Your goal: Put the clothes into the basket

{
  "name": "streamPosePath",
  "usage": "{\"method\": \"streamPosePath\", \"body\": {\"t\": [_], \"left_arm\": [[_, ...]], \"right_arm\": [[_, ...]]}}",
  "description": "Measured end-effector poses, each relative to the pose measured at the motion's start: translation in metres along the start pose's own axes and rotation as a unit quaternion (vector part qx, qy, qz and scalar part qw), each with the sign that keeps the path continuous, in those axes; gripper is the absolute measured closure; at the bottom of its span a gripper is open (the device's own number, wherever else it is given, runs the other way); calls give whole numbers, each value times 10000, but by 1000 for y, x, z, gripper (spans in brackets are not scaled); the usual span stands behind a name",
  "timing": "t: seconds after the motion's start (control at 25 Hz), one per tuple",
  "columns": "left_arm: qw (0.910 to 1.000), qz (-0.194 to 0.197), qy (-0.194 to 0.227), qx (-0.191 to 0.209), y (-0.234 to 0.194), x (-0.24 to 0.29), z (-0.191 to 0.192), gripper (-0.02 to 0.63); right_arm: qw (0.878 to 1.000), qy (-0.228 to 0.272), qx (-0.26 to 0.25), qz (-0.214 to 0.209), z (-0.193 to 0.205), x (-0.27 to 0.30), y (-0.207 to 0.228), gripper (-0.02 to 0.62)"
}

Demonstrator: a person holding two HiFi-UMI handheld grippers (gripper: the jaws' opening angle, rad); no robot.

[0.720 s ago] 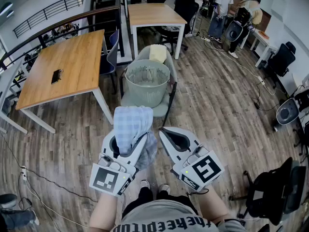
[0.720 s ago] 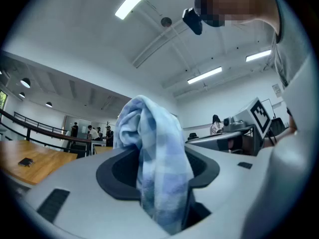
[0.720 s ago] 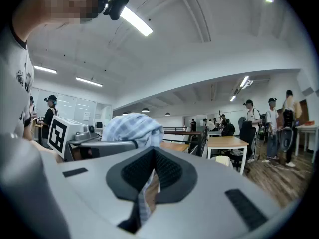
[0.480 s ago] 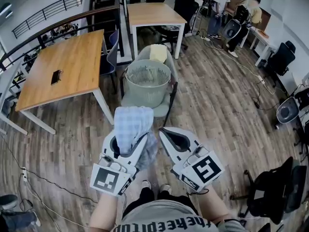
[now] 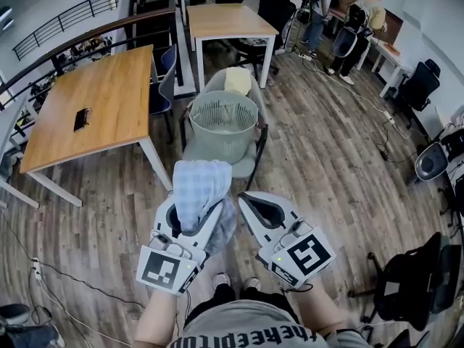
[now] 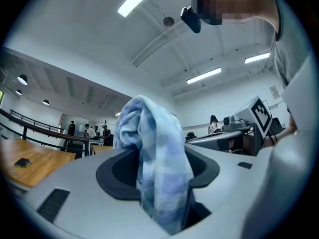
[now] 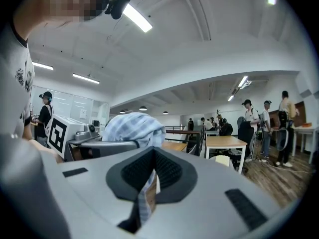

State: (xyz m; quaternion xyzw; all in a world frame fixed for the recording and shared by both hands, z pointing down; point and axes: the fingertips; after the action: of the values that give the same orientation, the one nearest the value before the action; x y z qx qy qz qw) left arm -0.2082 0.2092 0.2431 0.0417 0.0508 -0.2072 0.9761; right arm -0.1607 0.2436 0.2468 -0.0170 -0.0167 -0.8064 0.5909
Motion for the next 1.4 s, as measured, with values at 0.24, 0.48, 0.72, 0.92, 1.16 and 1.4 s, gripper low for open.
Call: {"method": "streamPosePath", "body": {"t": [0.24, 0.48, 0.72, 0.92, 1.16, 1.4], "left_arm": [[9998, 173, 65, -20, -13, 2, 6, 377], [9995, 288, 78, -144, -19, 12, 12, 377], [9996, 238, 76, -133, -23, 33, 14, 377], [9999, 82, 59, -117, -27, 58, 17, 377], [9999, -115, 32, -90, -30, 93, 21, 377], [9995, -324, -9, -72, -34, 126, 24, 379]], "right_arm": [[9998, -12, 150, 119, 6, 12, -4, 586], [9994, -138, 209, 253, 8, 14, 8, 586], [9992, -106, 279, 251, 6, 18, 31, 586], [9995, -98, 276, 103, 6, 25, 57, 586], [9995, -78, 259, -143, 2, 38, 94, 586], [9989, -72, 266, -373, -2, 48, 129, 586]]}}
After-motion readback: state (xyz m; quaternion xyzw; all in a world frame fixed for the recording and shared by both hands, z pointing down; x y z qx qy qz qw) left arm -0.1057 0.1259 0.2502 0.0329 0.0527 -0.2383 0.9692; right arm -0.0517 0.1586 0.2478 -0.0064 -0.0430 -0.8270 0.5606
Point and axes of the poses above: the fingertips, and each gripper's own axes: x forward along the fingers, y to its right, z out of its underside, and after that the axes turned 2 degrees about x, right-handed
